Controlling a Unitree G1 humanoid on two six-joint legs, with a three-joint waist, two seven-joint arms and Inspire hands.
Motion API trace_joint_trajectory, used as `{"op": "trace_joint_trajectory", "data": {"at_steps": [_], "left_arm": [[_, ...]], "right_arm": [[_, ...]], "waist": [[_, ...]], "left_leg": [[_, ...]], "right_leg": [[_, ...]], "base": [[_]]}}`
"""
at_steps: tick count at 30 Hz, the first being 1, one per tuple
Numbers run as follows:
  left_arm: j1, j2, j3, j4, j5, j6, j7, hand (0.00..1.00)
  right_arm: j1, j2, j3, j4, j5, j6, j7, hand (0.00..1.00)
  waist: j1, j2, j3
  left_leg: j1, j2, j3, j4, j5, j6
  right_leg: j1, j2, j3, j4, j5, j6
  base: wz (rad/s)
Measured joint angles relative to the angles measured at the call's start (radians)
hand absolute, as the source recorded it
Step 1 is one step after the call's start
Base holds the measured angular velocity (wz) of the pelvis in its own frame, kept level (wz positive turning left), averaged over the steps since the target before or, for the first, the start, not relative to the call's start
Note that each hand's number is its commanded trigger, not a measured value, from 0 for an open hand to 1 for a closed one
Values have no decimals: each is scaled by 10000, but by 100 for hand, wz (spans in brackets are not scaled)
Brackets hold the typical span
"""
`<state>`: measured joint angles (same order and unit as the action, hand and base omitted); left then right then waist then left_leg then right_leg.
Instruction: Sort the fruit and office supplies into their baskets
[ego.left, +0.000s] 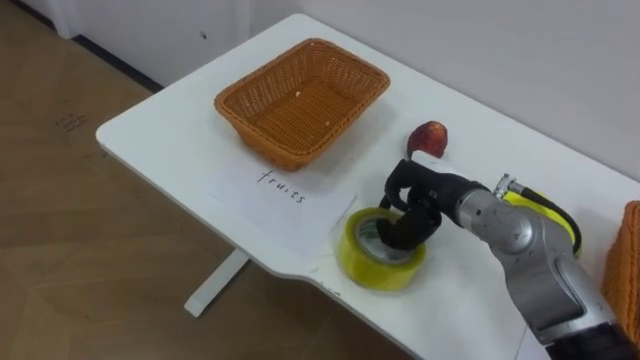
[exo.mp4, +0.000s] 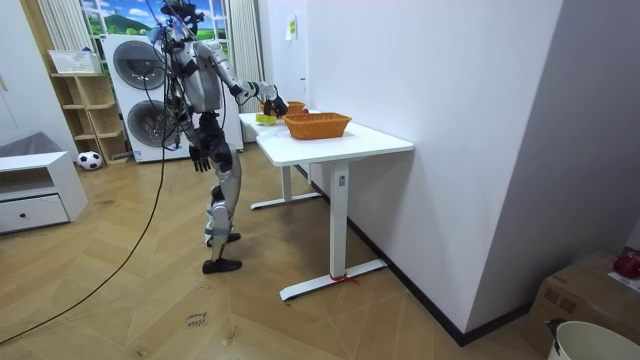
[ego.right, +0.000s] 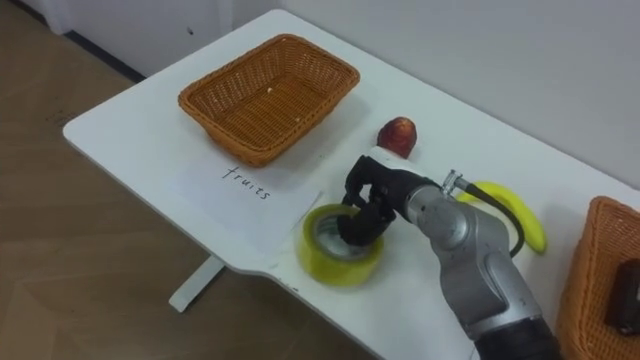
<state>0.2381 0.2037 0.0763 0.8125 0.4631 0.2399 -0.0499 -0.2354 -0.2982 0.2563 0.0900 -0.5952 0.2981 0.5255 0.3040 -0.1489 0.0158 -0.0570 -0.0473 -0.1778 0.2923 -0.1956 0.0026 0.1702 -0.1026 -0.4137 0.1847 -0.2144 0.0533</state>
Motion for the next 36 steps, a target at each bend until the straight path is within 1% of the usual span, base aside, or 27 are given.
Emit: {"op": "trace_joint_trajectory", "data": {"at_steps": [4, 9, 13, 14, 15, 18, 19, 20, 21, 24, 26, 27, 31, 32, 33, 36], "left_arm": [[-14, -44, 35, -4, 19, 6, -6, 0], [-17, -70, 59, 9, -4, 13, 19, 0], [-22, -126, 65, 144, -8, -12, 292, 0], [-28, -177, 146, 167, -4, -53, 378, 0], [-39, -238, 328, 230, -6, -109, 418, 0], [-58, -253, 457, 538, -6, -224, 497, 0], [-41, -259, 474, 620, -7, -226, 556, 0], [-25, -267, 522, 634, -5, -227, 589, 0], [-26, -280, 639, 676, -4, -227, 587, 0], [-47, -280, 757, 745, 0, -251, 588, 0], [-18, -279, 774, 788, -1, -355, 588, 0], [-26, -275, 802, 795, -3, -400, 589, 0], [-98, -267, 1017, 1065, -3, -502, 630, 0], [-102, -268, 1116, 1129, -2, -525, 636, 0], [-100, -269, 1171, 1148, -2, -540, 636, 0], [-155, -272, 1376, 1335, -3, -656, 617, 0]], "right_arm": [[5, -3, -31, -254, -18, 55, 10, 100], [144, -8, -46, -663, -19, 205, 10, 100], [231, -38, -81, -770, -58, 189, 5, 100], [231, -102, -154, -769, -76, 183, 5, 100], [230, -193, -268, -770, -75, 155, 5, 100], [231, -471, -542, -773, -76, 34, 4, 100], [231, -669, -616, -818, -96, 21, 4, 100], [235, -816, -761, -972, -125, 21, 22, 100], [232, -866, -939, -1170, -187, 20, 24, 100], [225, -913, -1326, -1579, -321, -55, 24, 100], [220, -929, -1672, -1859, -428, -99, 23, 100], [220, -933, -1794, -1992, -438, -119, 23, 100], [218, -932, -2134, -2353, -439, -217, 13, 100], [218, -930, -2253, -2371, -443, -240, 13, 100], [219, -930, -2318, -2377, -444, -252, 13, 100], [220, -931, -2816, -2569, -436, -292, 9, 100]], "waist": [[-14, 13, 0], [-163, 53, -1], [-336, 143, -14], [-403, 157, -32], [-502, 183, -29], [-546, 275, -34], [-566, 300, -49], [-639, 297, -56], [-754, 298, -57], [-891, 280, -76], [-957, 272, -80], [-1050, 266, -85], [-1189, 226, -77], [-1310, 196, -64], [-1334, 192, -62], [-1473, 164, -56]], "left_leg": [[-99, 17, 110, 0, 3, 0], [-193, 15, 127, 111, 3, 3], [-181, 16, 142, 110, 2, 3], [-189, 15, 140, 111, 2, 3], [-191, 13, 144, 104, 1, 4], [-185, 29, 281, 60, 1, 6], [-181, 44, 367, 30, 7, 16], [-192, 44, 389, 1, 21, 35], [-191, 39, 395, 0, 29, 44], [-116, 40, 476, -5, 41, 59], [-15, 36, 575, -56, 46, 68], [4, 30, 594, -75, 46, 68], [96, 33, 658, -197, 67, 103], [144, 33, 659, -218, 68, 104], [157, 33, 659, -242, 68, 104], [156, 42, 691, -250, 67, 104]], "right_leg": [[-145, -5, 23, -1, 0, 0], [-156, -9, 19, 0, 1, 0], [-145, -13, 31, -3, 1, 0], [-143, -19, 14, -2, 1, 0], [-145, -25, 19, 4, 1, 0], [-165, -45, 28, 2, 1, 1], [-199, -60, 29, 4, 1, 1], [-242, -69, 15, 5, 1, 1], [-244, -78, 17, 9, 1, 1], [-243, -101, 49, 15, 1, 2], [-206, -140, 41, 20, 4, 6], [-199, -154, 38, 22, 8, 14], [-212, -168, 66, 14, 15, 26], [-163, -168, 63, 6, 16, 27], [-151, -168, 59, 6, 16, 27], [-172, -168, 56, 6, 16, 27]], "base": [[-8], [0], [0], [0], [0], [-11], [-16], [-11], [-5], [-8], [-13], [-6], [-7], [0], [0], [-1]]}}
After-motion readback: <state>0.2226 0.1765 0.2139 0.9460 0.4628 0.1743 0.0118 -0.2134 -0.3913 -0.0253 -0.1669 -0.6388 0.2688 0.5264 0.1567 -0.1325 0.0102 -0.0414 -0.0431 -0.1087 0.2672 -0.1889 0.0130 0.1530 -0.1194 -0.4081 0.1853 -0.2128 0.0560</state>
